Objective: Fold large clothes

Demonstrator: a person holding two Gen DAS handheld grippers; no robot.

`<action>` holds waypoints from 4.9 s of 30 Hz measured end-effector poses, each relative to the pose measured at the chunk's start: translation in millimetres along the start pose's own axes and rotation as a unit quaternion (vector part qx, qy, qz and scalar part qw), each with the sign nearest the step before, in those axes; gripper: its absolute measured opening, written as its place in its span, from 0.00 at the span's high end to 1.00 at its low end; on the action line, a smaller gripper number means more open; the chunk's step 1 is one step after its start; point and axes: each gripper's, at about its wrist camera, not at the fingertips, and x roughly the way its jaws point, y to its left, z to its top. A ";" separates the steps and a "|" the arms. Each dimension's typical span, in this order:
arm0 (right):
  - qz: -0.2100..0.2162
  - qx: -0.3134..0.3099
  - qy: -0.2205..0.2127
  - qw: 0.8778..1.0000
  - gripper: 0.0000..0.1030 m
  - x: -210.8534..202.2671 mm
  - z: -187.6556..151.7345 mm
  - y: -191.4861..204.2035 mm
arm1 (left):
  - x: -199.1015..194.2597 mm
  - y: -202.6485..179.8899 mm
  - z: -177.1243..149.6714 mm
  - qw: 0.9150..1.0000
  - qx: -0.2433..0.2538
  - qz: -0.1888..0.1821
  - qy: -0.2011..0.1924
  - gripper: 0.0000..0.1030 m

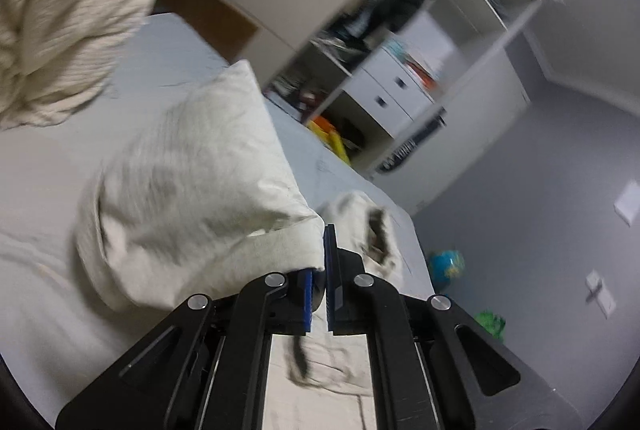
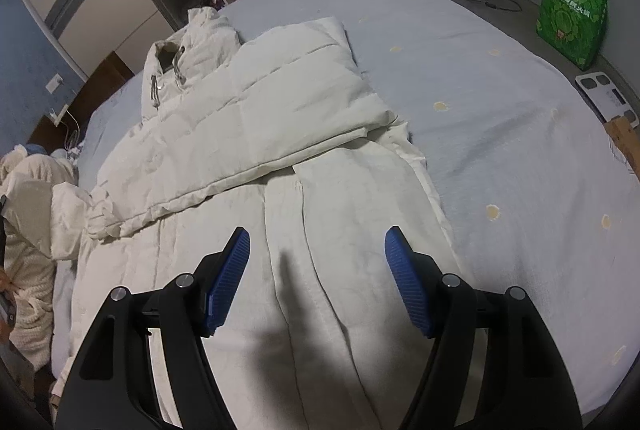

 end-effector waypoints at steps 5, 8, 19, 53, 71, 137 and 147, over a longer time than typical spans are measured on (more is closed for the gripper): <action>0.010 0.016 -0.001 1.000 0.36 -1.8 0.6 -6.5 | 19.2 -47.7 -28.0 0.999 0.046 -0.016 0.022 0.96; 0.016 0.020 -0.003 1.000 0.36 -2.9 0.3 -7.5 | 37.0 -71.5 -46.6 0.996 0.071 -0.021 0.041 0.96; 0.032 0.037 -0.004 0.999 0.36 -4.1 0.2 -14.1 | 110.4 -114.0 -103.8 0.986 0.110 -0.019 0.121 0.96; -0.011 -0.039 0.020 0.999 0.35 7.0 -2.2 17.2 | 64.7 -34.6 -134.0 0.974 0.149 0.084 0.151 0.30; 0.027 -0.334 0.038 0.941 0.36 64.8 1.4 297.3 | 57.1 59.2 -106.2 0.972 0.043 0.215 0.084 0.29; 0.110 0.063 0.050 0.991 0.63 6.6 15.6 -14.5 | 65.3 31.3 -135.0 0.963 0.116 0.197 0.139 0.24; 0.096 0.009 0.064 0.993 0.60 9.9 0.0 2.3 | 65.9 -13.9 -155.9 0.952 0.206 0.171 0.151 0.24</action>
